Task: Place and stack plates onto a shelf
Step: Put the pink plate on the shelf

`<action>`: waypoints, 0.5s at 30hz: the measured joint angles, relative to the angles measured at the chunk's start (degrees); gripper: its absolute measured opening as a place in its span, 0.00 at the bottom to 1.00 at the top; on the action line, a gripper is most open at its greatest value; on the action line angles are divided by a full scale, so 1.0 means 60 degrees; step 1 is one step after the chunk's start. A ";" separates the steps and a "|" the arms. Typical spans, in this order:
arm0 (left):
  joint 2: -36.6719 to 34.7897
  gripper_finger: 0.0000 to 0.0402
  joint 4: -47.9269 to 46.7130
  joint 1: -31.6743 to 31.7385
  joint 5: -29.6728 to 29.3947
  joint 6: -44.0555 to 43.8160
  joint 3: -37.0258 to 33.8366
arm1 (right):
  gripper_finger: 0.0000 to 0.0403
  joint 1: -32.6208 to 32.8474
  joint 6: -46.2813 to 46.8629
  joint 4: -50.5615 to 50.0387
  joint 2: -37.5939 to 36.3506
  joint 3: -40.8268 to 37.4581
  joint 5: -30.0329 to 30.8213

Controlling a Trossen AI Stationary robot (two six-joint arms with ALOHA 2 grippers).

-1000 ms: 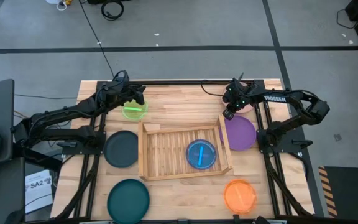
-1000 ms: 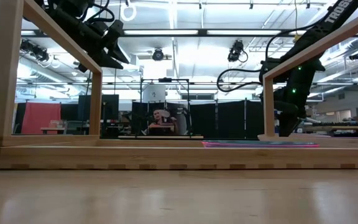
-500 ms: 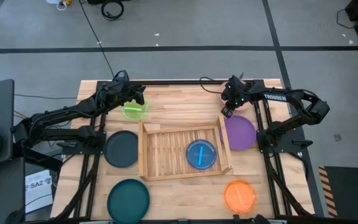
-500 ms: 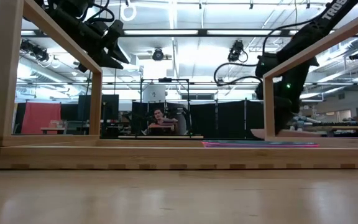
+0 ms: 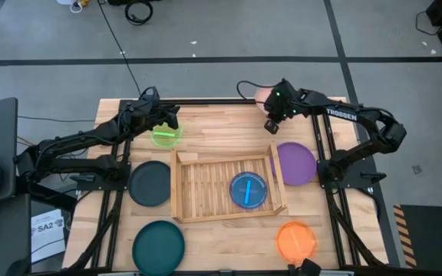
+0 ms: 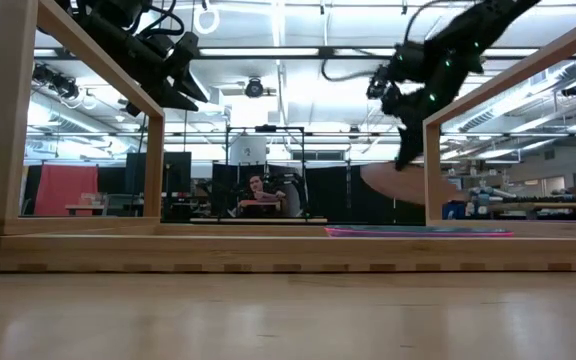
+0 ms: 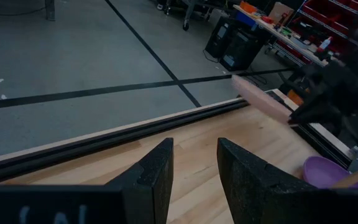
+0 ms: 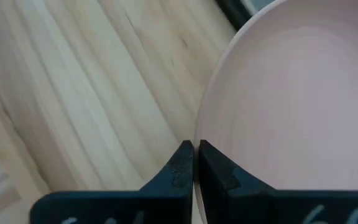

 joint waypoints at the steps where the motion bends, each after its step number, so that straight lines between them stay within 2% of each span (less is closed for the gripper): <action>1: 0.0000 0.32 0.0000 0.0000 0.0000 -0.0001 0.0000 | 0.04 0.0073 -0.0069 -0.0031 0.0000 0.0207 -0.0004; 7: 0.0002 0.32 0.0000 0.0000 0.0000 0.0000 0.0000 | 0.04 0.0602 -0.0175 -0.0160 -0.0004 0.1528 -0.0020; 15: 0.0000 0.32 0.0000 0.0000 0.0000 0.0000 0.0000 | 0.04 0.1496 -0.0195 -0.0019 -0.0004 0.2831 -0.0665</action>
